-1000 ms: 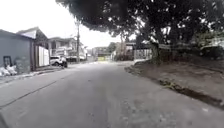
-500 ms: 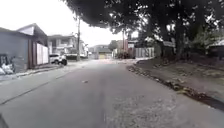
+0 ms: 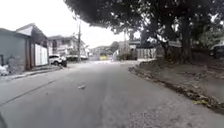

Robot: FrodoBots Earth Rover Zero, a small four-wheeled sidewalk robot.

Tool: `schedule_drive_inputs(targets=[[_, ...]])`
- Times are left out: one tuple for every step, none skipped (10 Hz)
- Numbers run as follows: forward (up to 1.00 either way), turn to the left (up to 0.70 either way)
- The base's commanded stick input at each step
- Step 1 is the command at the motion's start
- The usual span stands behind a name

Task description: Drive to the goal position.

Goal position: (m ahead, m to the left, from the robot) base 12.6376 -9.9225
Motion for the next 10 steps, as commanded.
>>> schedule_drive_inputs(targets=[[0.85, 0.00], [0.85, 0.00], [0.85, 0.00], [0.85, 0.00], [0.85, 0.00], [0.85, 0.00], [0.85, 0.00], [0.85, 0.00], [0.85, 0.00], [0.85, 0.00]])
